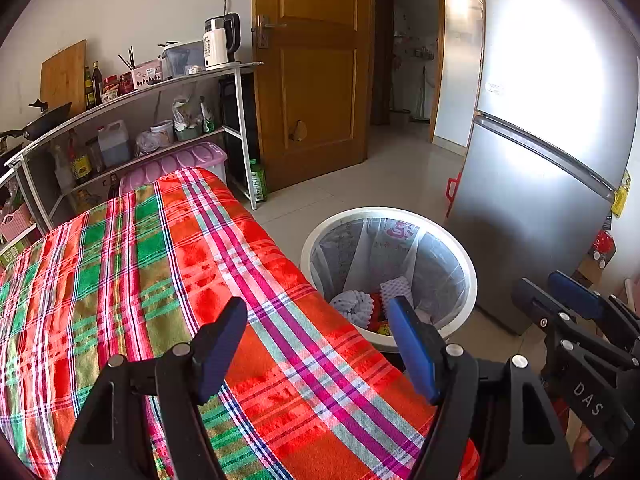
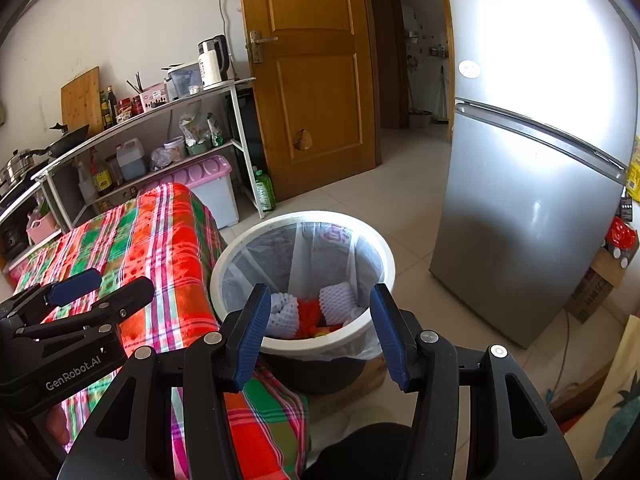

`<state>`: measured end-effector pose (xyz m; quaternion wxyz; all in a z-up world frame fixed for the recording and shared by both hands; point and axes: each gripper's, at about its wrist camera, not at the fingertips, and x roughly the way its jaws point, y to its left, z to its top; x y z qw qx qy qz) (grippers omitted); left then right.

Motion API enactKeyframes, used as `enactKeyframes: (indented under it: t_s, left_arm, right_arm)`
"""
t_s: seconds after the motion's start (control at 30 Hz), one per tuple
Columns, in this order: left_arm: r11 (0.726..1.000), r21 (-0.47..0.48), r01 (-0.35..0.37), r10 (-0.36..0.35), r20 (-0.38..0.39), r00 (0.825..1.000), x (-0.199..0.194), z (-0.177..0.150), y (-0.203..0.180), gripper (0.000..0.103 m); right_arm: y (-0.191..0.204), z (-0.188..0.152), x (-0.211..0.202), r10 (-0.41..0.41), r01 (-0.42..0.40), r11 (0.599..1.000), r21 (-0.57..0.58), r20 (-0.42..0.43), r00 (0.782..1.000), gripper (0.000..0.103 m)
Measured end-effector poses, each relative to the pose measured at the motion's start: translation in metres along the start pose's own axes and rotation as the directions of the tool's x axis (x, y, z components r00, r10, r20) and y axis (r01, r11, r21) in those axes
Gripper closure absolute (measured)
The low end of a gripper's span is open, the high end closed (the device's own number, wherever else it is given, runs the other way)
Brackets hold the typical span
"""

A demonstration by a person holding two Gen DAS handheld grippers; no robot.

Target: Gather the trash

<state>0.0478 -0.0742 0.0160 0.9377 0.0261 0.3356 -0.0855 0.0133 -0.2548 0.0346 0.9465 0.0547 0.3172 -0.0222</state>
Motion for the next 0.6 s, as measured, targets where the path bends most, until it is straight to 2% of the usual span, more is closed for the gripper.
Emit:
enactKeyframes:
  t_s: [0.6]
  left_arm:
    - [1.000,-0.009,0.004,-0.004,-0.004,1.000,0.0031,0.0002,0.0012,0.028]
  right_arm:
    - [0.0017,-0.0013,-0.0001,-0.001,0.001,1.000,0.004,-0.003,1.000,0.050]
